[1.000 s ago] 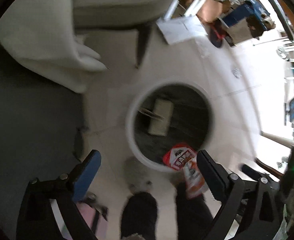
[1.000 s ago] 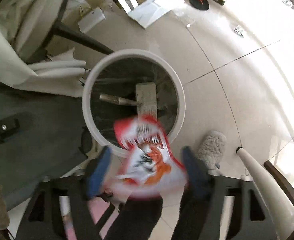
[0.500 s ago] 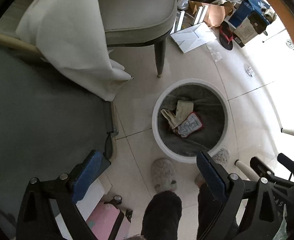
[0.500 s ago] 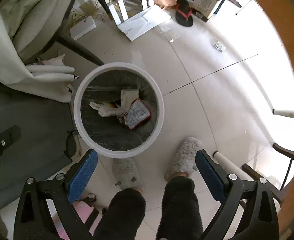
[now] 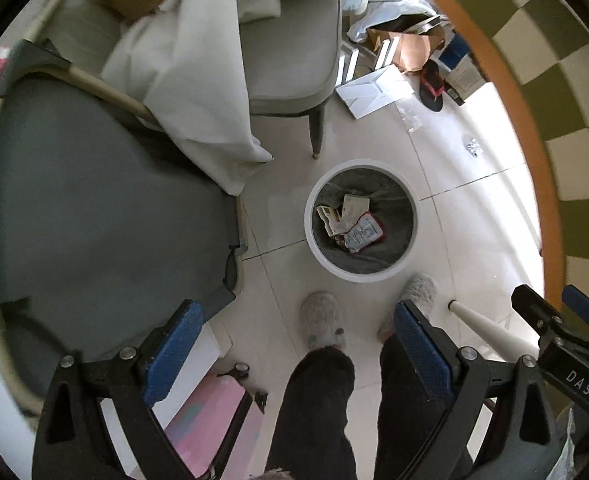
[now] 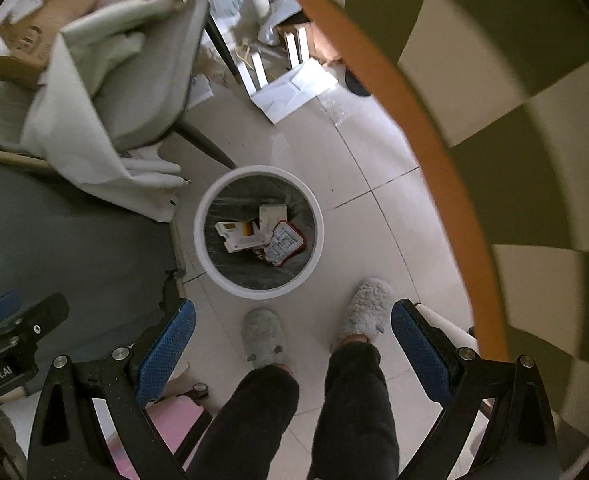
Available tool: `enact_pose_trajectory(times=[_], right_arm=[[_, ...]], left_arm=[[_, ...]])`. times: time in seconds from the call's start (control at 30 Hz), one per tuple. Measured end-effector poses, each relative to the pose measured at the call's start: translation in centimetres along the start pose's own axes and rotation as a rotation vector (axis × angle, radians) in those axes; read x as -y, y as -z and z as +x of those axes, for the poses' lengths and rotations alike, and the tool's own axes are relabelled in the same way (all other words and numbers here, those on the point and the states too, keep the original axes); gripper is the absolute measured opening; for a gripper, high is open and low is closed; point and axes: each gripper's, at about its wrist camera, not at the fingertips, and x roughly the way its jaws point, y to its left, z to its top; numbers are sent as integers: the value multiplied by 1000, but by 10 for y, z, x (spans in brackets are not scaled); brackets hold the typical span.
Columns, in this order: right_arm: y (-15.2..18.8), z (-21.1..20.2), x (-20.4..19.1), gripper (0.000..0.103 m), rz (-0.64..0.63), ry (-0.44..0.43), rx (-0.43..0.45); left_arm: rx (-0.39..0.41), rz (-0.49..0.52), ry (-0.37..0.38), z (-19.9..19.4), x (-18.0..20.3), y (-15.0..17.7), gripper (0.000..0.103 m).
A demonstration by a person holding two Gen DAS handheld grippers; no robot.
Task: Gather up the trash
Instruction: 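Grasp the green-white box with the left gripper while the right gripper grasps the blue cartoon bag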
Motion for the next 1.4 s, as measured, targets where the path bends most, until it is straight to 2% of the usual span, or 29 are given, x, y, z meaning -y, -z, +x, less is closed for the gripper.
enact_pose_trajectory(times=[0.27, 0.43, 0.53, 0.67, 0.77, 0.93, 1.1, 1.23, 1.4], right_arm=[[20, -102, -2, 99, 28, -62, 46], [21, -164, 12, 99, 101, -144, 110], [16, -200, 36, 99, 175, -182, 164], [4, -236, 89, 100, 286, -215, 208], [-3, -253, 143, 100, 369, -204, 221], [-7, -271, 262, 100, 522, -159, 218], [-14, -264, 368, 100, 632, -90, 170], [-23, -252, 425, 100, 703, -89, 148], [-42, -237, 453, 100, 747, -109, 141]], left_arm=[[78, 77, -1, -90, 4, 11, 98], [178, 115, 5, -154, 22, 6, 98], [245, 158, 9, -186, 45, -7, 98], [298, 261, 31, -222, 108, -35, 101], [347, 371, 39, -247, 175, -55, 101], [377, 657, 74, -277, 314, -89, 101], [331, 948, 40, -269, 446, -115, 101], [245, 1088, -14, -239, 502, -129, 101], [131, 1164, -68, -200, 543, -147, 101]])
